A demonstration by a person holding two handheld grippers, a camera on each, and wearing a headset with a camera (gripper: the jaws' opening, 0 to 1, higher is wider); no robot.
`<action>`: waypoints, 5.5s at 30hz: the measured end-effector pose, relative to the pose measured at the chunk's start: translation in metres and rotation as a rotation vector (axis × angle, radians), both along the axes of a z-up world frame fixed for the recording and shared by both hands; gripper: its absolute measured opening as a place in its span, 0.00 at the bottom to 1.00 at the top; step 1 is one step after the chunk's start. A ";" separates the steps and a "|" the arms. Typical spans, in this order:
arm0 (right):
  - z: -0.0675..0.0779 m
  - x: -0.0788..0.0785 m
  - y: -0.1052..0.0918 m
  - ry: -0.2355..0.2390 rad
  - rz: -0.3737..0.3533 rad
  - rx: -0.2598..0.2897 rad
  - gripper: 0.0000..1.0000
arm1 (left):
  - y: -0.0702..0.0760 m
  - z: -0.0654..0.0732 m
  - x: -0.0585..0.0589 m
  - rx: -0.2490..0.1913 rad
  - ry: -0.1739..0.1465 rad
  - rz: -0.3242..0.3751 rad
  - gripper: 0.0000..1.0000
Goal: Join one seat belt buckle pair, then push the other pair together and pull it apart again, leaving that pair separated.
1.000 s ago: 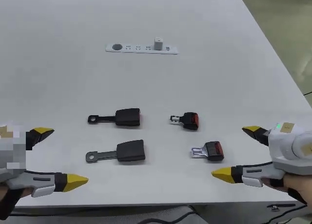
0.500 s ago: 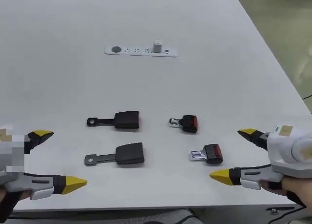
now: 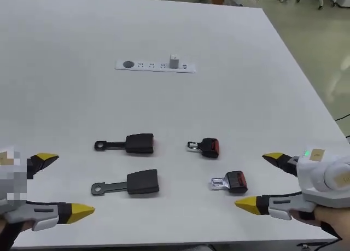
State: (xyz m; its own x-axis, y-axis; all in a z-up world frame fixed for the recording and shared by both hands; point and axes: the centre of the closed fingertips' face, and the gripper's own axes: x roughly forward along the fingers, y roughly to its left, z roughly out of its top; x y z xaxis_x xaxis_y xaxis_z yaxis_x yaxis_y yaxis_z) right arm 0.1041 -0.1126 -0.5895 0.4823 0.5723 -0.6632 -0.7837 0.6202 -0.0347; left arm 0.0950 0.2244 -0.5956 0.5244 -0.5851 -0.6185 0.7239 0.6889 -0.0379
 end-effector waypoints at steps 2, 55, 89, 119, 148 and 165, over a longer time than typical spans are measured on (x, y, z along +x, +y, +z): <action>0.000 0.000 0.000 0.011 -0.003 0.004 0.81 | -0.001 -0.001 -0.001 0.002 0.004 -0.010 0.86; -0.065 0.017 0.003 0.133 0.388 -0.246 0.50 | -0.098 -0.063 0.027 0.179 0.096 -0.447 0.55; -0.101 0.016 -0.010 0.277 0.585 -0.357 0.37 | -0.117 -0.089 0.033 0.318 0.135 -0.656 0.39; -0.101 0.024 -0.003 0.266 0.644 -0.404 0.34 | -0.115 -0.095 0.032 0.336 0.138 -0.712 0.34; -0.101 0.021 0.043 0.243 0.590 -0.314 0.33 | -0.116 -0.095 0.032 0.331 0.142 -0.712 0.34; -0.100 0.023 0.107 0.225 0.562 -0.234 0.33 | -0.117 -0.094 0.032 0.328 0.138 -0.708 0.34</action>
State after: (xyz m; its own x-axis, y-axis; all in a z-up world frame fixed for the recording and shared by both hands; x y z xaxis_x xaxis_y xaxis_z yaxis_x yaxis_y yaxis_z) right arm 0.1269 -0.0061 -0.6897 -0.0140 0.5249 -0.8510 -0.9904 0.1095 0.0838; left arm 0.1270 0.1072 -0.6900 0.0018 -0.5278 -0.8494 0.9978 0.0577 -0.0338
